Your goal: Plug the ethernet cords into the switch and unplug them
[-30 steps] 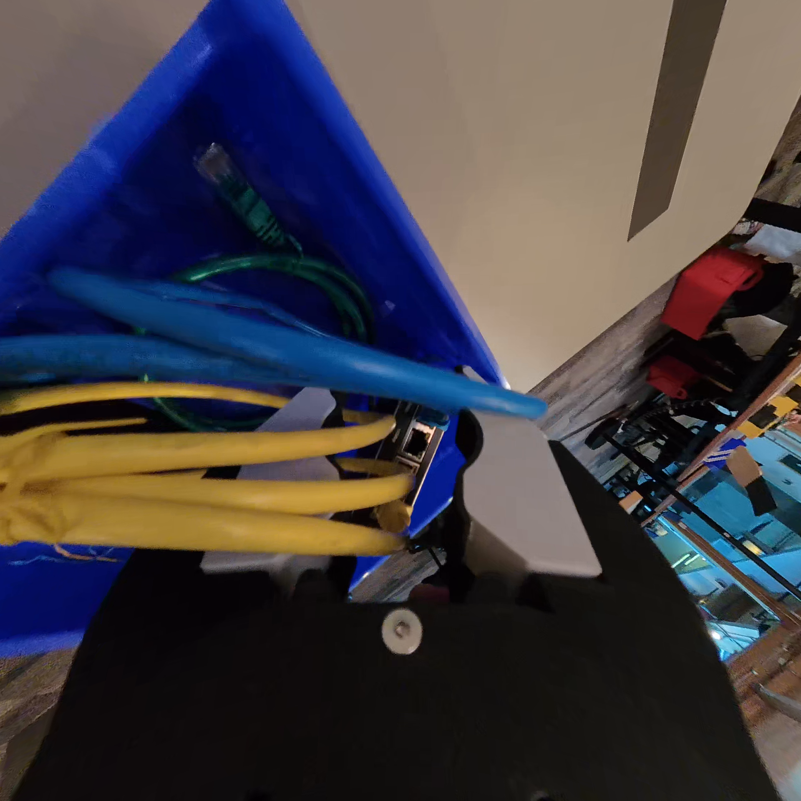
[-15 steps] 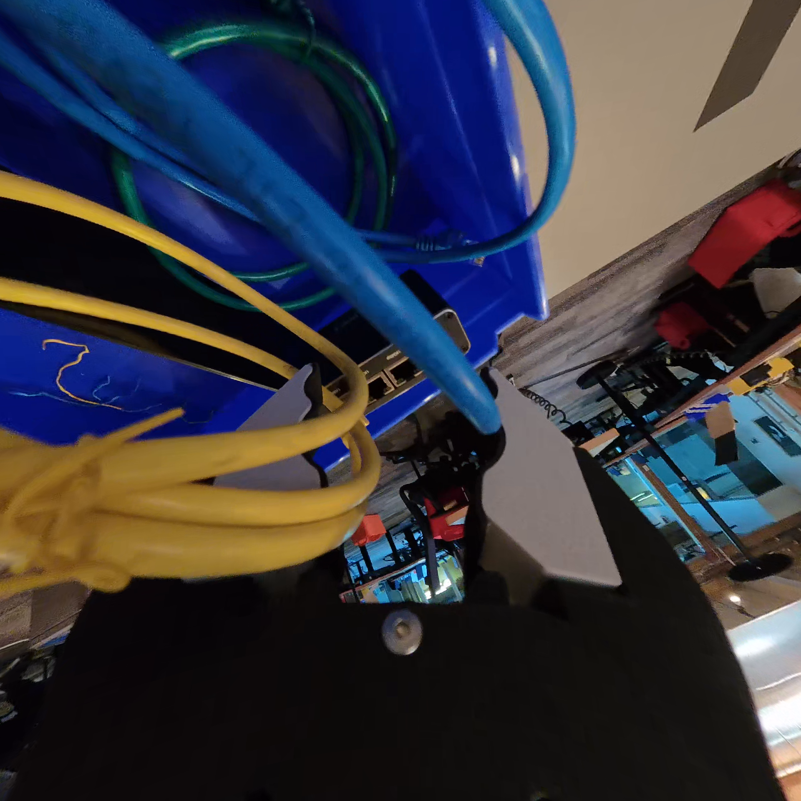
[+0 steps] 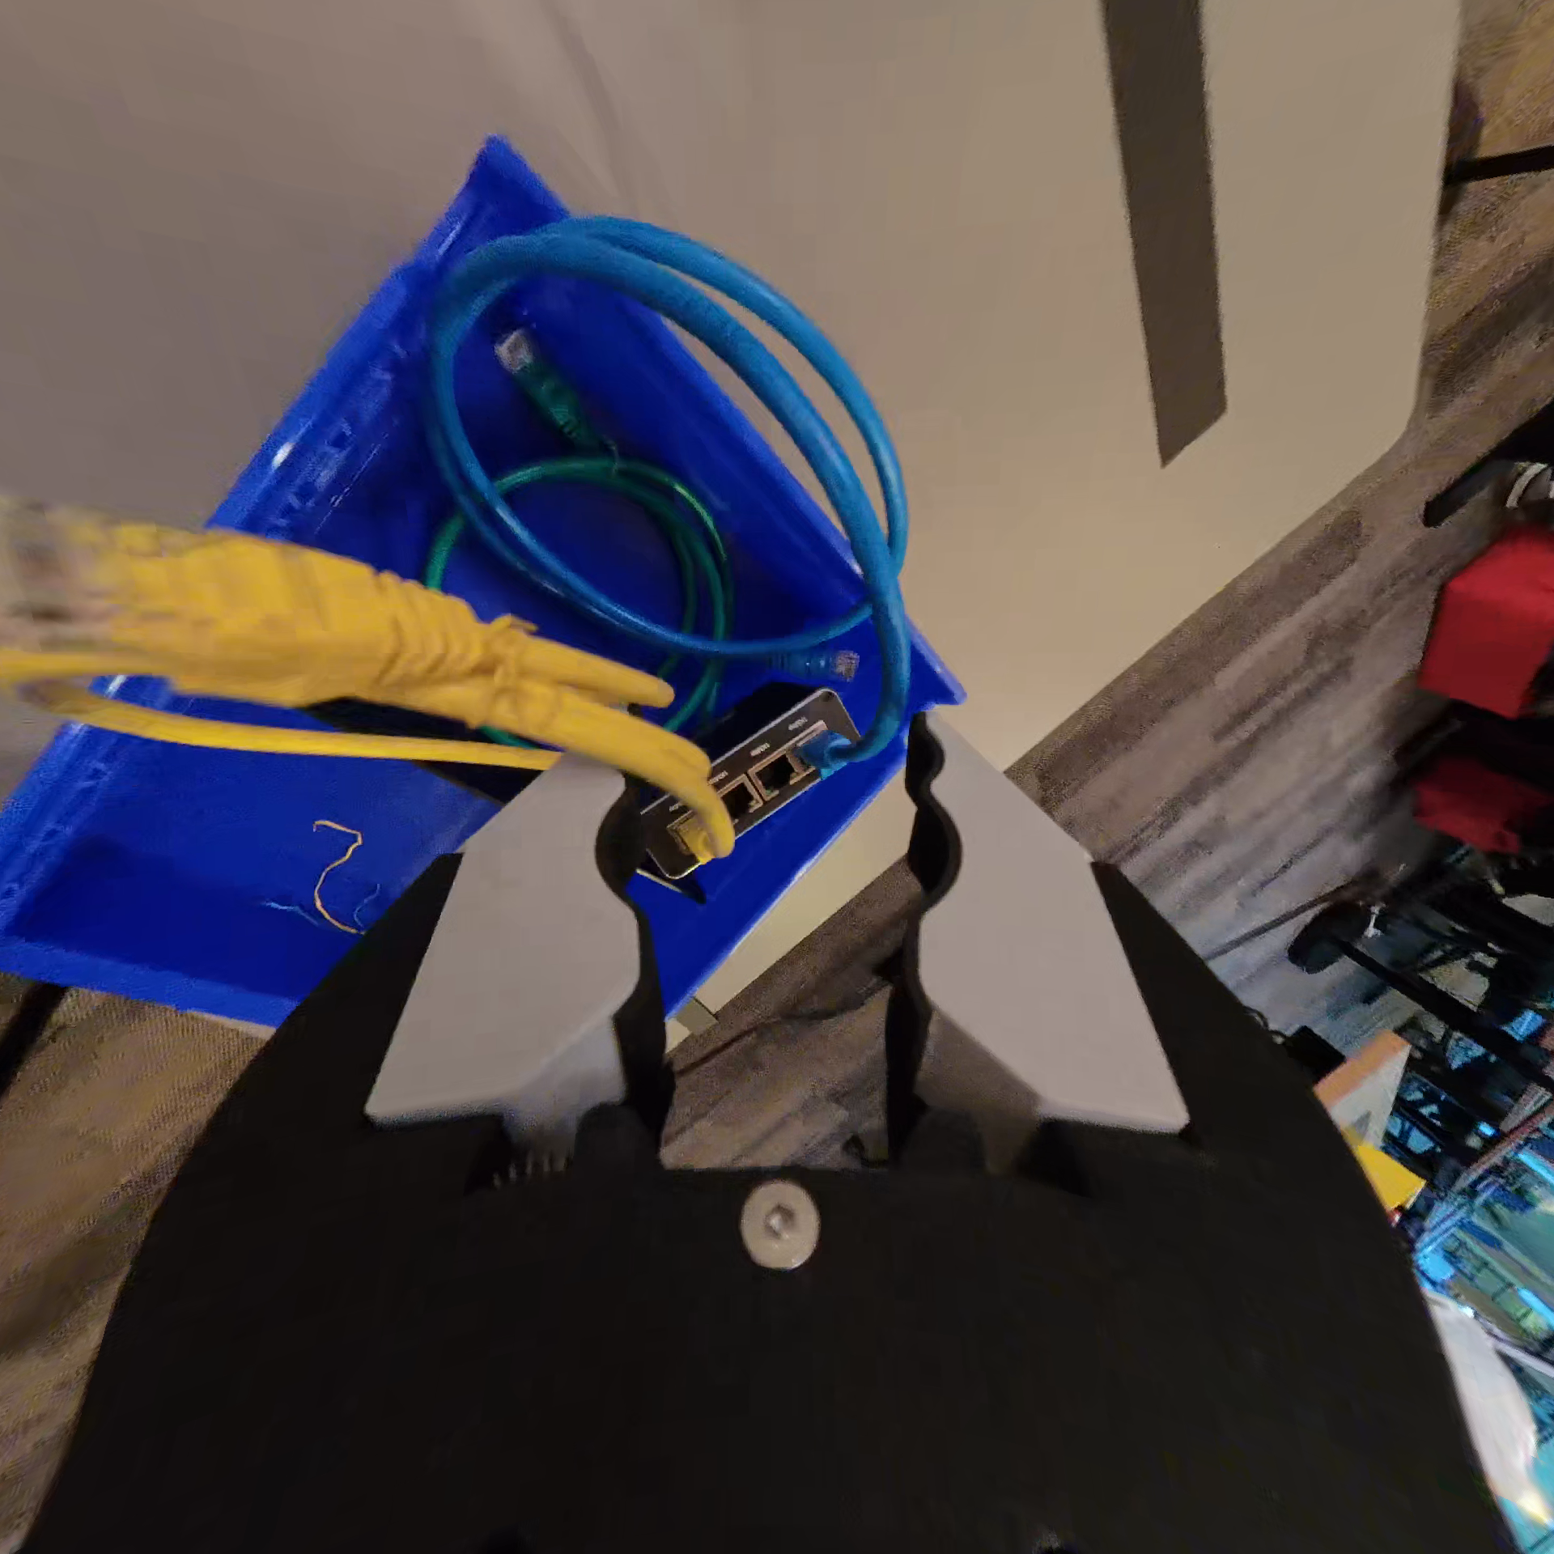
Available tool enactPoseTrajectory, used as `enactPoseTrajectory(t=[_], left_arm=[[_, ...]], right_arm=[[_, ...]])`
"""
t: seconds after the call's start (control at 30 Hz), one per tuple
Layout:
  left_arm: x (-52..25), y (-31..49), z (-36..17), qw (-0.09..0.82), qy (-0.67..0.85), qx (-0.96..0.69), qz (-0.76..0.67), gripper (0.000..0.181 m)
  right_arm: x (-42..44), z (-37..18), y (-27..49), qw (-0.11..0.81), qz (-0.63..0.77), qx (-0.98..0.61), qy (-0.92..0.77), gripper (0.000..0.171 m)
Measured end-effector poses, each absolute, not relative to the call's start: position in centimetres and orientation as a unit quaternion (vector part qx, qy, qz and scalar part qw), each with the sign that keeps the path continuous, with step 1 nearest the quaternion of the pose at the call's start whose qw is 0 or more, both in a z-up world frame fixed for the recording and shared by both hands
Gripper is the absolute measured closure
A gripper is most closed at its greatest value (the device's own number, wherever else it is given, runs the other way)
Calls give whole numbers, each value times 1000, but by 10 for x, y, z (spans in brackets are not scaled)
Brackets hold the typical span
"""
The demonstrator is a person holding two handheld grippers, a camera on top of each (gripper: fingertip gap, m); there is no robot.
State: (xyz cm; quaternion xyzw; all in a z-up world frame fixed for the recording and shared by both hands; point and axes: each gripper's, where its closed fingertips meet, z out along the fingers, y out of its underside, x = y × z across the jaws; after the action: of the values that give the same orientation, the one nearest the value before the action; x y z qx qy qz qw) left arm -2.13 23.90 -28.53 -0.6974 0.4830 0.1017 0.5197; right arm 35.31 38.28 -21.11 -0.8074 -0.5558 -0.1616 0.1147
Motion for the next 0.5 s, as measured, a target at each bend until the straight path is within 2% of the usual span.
enactPoseTrajectory(t=[0.07, 0.2, 0.23, 0.3, 0.4, 0.5], left_arm=[[-22, 240, -284, 521, 478, -701, 96, 144], [-17, 239, -288, 516, 483, -701, 93, 143], [-16, 238, -289, 514, 487, -700, 94, 143], [-14, 237, -290, 512, 491, -698, 97, 143], [-14, 236, -289, 512, 492, -697, 100, 143], [-17, 236, -287, 514, 490, -697, 101, 143]], right_arm=[[363, -207, 386, 109, -191, -806, -549, 109], [379, -238, 388, 21, -298, -754, -585, 96], [375, -243, 391, 22, -313, -740, -595, 98], [355, -251, 400, 61, -305, -743, -593, 101], [340, -257, 422, 122, -316, -758, -558, 95], [346, -271, 432, 133, -364, -735, -557, 72]])
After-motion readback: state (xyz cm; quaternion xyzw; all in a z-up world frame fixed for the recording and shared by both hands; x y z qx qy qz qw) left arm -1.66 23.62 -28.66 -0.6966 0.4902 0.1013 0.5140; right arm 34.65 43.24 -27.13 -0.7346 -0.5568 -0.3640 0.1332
